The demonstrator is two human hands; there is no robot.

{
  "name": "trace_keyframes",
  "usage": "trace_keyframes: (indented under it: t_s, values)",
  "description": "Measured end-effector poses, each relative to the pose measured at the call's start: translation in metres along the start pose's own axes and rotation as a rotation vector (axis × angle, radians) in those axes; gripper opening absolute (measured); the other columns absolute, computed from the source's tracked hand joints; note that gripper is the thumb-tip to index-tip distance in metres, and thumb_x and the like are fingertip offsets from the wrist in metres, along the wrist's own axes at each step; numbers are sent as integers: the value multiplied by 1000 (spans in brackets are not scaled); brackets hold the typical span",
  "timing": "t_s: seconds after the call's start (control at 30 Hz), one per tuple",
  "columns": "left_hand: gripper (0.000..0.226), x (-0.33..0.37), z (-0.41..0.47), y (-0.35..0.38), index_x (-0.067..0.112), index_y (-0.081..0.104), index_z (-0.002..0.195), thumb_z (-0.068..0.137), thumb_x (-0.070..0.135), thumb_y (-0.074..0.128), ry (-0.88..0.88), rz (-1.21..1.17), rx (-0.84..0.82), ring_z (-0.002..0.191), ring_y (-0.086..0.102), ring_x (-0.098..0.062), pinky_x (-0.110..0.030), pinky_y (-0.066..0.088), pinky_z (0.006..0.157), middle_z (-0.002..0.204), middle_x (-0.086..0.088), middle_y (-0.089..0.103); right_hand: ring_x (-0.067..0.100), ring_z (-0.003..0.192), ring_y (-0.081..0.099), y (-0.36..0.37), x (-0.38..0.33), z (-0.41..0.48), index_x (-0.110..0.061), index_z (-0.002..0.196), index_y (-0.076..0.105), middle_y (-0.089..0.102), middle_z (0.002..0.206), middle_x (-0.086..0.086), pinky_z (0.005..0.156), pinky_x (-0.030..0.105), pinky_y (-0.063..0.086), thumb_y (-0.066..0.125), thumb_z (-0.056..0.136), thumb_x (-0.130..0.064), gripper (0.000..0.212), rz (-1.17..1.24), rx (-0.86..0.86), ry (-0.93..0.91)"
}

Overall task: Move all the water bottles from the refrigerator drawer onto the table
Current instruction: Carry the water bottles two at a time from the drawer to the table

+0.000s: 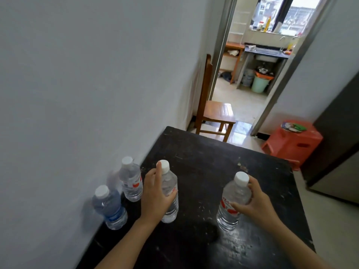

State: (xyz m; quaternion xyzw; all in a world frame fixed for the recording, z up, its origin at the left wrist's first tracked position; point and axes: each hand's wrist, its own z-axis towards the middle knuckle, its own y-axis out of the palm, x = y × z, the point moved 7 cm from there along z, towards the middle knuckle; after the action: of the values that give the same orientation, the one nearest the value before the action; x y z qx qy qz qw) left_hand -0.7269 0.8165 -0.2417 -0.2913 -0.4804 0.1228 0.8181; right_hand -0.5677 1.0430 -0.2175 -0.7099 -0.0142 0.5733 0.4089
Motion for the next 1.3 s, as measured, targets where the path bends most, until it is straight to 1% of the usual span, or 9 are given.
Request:
trace_keyframes:
  t_s: [0.17, 0.3, 0.4, 0.53, 0.7, 0.87, 1.03, 1.23, 1.3]
  values:
    - [106, -21, 35, 10, 25, 11, 137, 61, 19, 84, 139, 83, 78, 114, 34, -22, -35, 36, 91, 126, -7, 30, 4, 89, 59, 11, 4, 24, -48, 110, 34, 57, 97, -18, 81, 28, 49, 85, 57, -4, 86, -50, 10, 25]
    - [103, -38, 67, 17, 31, 7, 137, 66, 18, 81, 44, 87, 77, 120, 40, -33, -39, 39, 91, 132, -18, 36, 10, 91, 59, 20, 5, 42, -45, 112, 35, 56, 97, -17, 80, 28, 50, 84, 59, -4, 83, -42, -8, 48]
    - [94, -44, 92, 21, 31, 13, 134, 68, 18, 79, -13, 108, 59, 114, 46, -43, -44, 50, 77, 127, -28, 43, 6, 89, 60, 30, 0, 59, -37, 118, 37, 57, 98, -17, 76, 24, 50, 83, 61, -6, 80, -12, -31, 59]
    - [90, -54, 114, 26, 39, 12, 129, 71, 18, 77, -67, 107, 53, 112, 47, -42, -42, 51, 66, 126, -27, 41, 8, 91, 59, 51, -11, 88, -36, 118, 34, 56, 98, -14, 77, 22, 50, 81, 63, -5, 79, -8, -78, 38]
    - [99, -66, 118, 27, 42, 9, 131, 68, 11, 79, -93, 114, 124, 105, 51, -42, -40, 53, 59, 120, -26, 44, 13, 107, 50, 95, -34, 140, -37, 120, 29, 48, 111, -10, 89, 31, 47, 79, 67, -11, 77, 7, -202, 5]
    - [106, -75, 129, 34, 45, 0, 130, 68, 9, 78, -171, 89, 170, 109, 49, -43, -46, 54, 65, 123, -27, 42, 20, 121, 47, 140, -65, 202, -27, 133, 30, 48, 129, 1, 95, 39, 46, 77, 71, -14, 79, -11, -275, -55]
    - [111, -78, 134, 47, 23, 11, 135, 54, 5, 86, -152, 186, 212, 97, 57, -44, -44, 56, 57, 116, -26, 46, 23, 123, 47, 180, -98, 248, -23, 134, 32, 50, 130, 4, 96, 38, 44, 76, 72, -13, 77, -31, -283, -122]
    - [106, -95, 138, 47, 22, 11, 135, 59, 3, 83, -165, 142, 356, 115, 39, -33, -49, 50, 75, 127, -17, 36, 23, 118, 51, 218, -114, 285, -19, 132, 36, 54, 126, 6, 93, 32, 44, 78, 71, -16, 75, -22, -325, -164]
    - [105, -101, 140, 46, 25, 10, 135, 61, 0, 81, -181, 117, 388, 115, 31, -29, -48, 45, 83, 127, -23, 42, 23, 118, 51, 228, -113, 294, -18, 133, 35, 54, 127, 6, 95, 35, 44, 77, 71, -15, 74, -20, -345, -148]
